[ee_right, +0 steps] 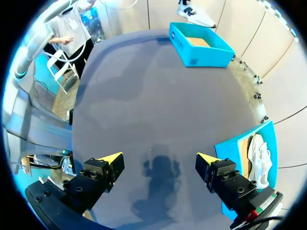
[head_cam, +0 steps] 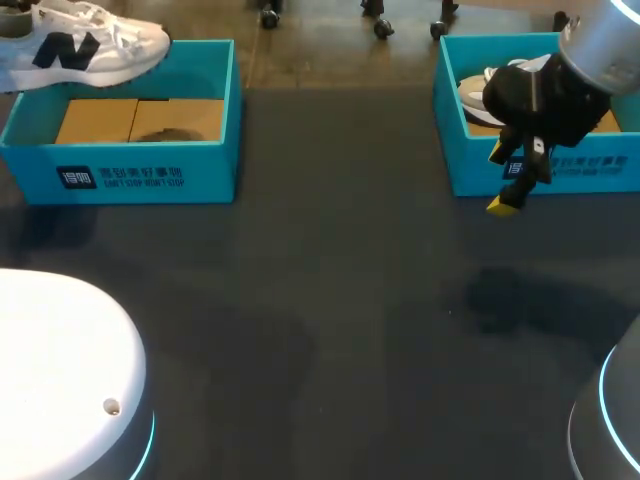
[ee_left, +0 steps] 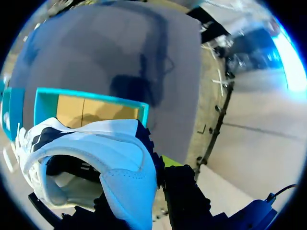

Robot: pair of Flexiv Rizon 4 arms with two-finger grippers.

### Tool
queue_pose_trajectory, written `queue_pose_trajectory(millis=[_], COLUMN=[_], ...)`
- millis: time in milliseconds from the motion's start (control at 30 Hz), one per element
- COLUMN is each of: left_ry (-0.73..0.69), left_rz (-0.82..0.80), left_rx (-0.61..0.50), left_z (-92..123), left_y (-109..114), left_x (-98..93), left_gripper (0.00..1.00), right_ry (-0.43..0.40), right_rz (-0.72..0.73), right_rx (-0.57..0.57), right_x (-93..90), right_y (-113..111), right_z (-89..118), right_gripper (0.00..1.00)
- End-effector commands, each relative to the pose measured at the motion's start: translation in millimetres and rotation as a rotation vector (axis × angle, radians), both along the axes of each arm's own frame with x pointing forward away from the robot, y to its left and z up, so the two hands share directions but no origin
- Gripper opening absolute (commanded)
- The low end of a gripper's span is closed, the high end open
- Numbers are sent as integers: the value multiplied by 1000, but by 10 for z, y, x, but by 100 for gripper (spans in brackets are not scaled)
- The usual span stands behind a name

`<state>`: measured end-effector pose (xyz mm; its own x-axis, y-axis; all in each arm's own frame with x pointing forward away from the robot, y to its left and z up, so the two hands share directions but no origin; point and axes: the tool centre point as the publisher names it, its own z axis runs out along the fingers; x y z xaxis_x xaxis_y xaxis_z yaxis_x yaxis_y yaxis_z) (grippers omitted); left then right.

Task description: Take the shoe out of the shoebox, open the shoe tongue, remove and reinsert the insole, then place the shoe into the shoebox

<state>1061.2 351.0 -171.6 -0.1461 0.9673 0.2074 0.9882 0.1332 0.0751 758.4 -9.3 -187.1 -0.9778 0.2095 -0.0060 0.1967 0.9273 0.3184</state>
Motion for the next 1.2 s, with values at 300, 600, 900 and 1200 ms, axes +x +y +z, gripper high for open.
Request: queue_pose_trajectory(millis=[300,600,900,1200], left_ry=[30,28,-20,-24], left_rz=[-60,-69,-113,-146], left_rx=[-2,-19,3,-14], left_z=[35,21,-188,-403], left_y=[27,1,-189,-290], left_x=[35,30,117,233], left_gripper=[0,0,0,0], right_ry=[1,1,1,1], right_rz=[-1,-1,-1,-1], right_rx=[-2,-2,-2,-2], right_x=[8,8,8,8], right_y=[10,10,10,10], right_z=[-8,-8,-8,-8], right_gripper=[100,100,100,100])
